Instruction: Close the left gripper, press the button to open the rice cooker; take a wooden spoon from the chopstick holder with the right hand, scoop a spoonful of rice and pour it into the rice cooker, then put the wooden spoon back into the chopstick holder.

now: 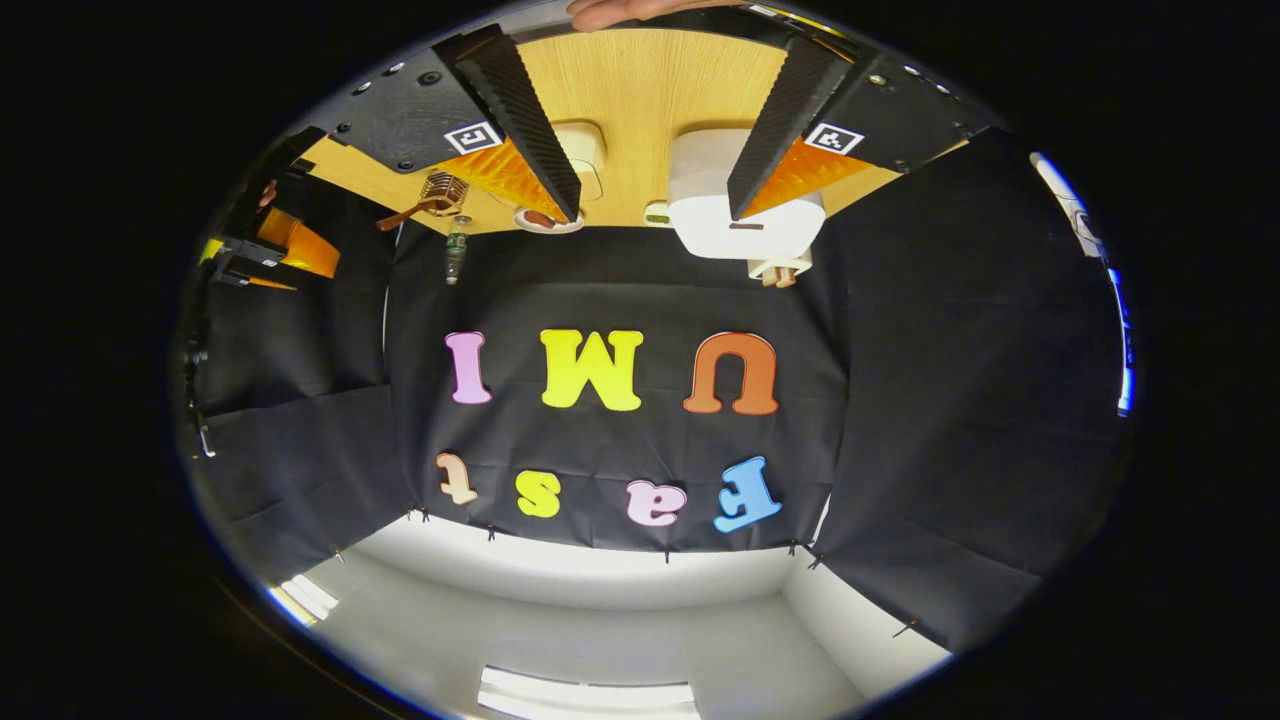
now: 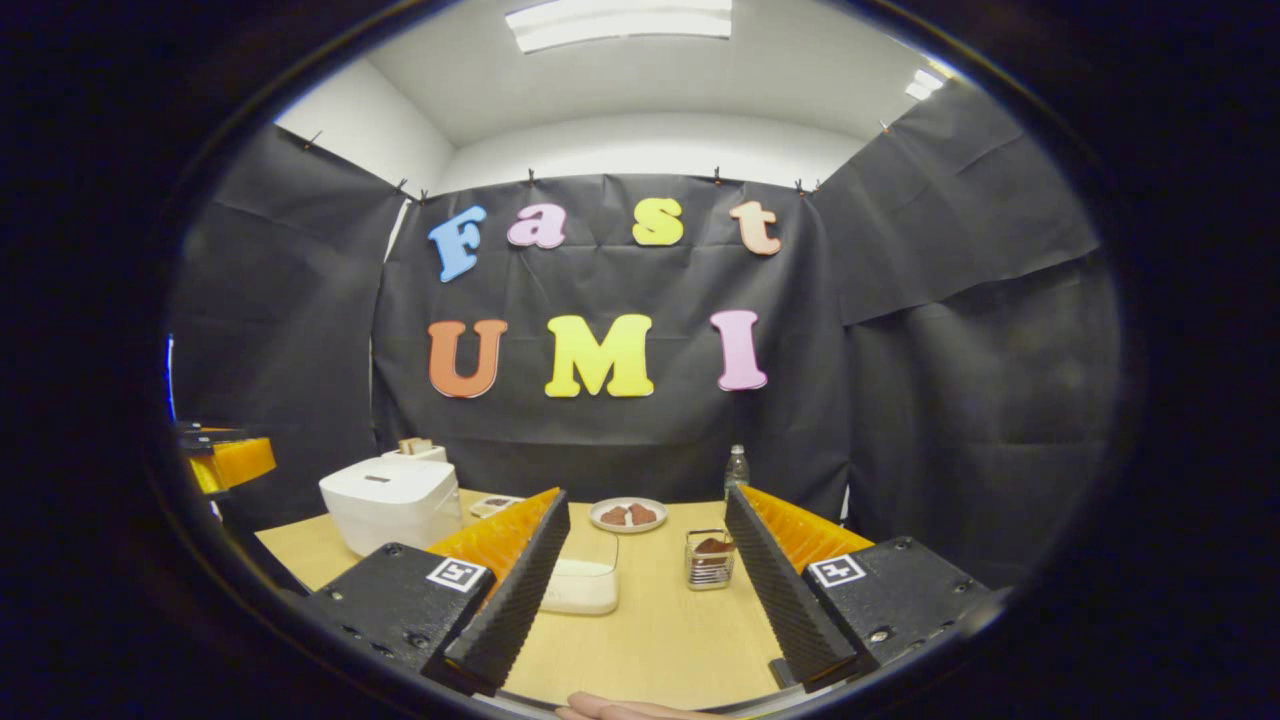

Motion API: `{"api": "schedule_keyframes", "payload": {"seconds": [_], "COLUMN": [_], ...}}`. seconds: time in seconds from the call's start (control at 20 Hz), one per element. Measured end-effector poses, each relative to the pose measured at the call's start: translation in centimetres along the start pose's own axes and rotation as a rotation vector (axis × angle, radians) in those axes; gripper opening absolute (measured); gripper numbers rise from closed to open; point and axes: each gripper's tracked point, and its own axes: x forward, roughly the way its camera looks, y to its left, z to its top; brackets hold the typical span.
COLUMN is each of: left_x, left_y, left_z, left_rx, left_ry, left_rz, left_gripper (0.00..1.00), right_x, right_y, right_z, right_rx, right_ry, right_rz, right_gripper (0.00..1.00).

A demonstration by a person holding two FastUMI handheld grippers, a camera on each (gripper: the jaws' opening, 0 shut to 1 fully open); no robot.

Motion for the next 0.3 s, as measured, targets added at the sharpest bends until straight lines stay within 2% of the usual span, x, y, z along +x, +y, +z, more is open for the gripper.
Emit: {"api": "schedule_keyframes", "payload": {"seconds": [0.3], "left_x": [-0.66], "left_y": [0.01], "left_z": [0.14], "left_rx": [0.020], "left_ry": [-0.008], "left_rz": [-0.005], "left_gripper": [0.94], "right_x": [-0.25], "right_y": [-0.11], "right_z": [-0.63], "right_rx": [0.008], "right_ry": [0.026], "right_rz": [0.010], "right_gripper": [1.00]}}
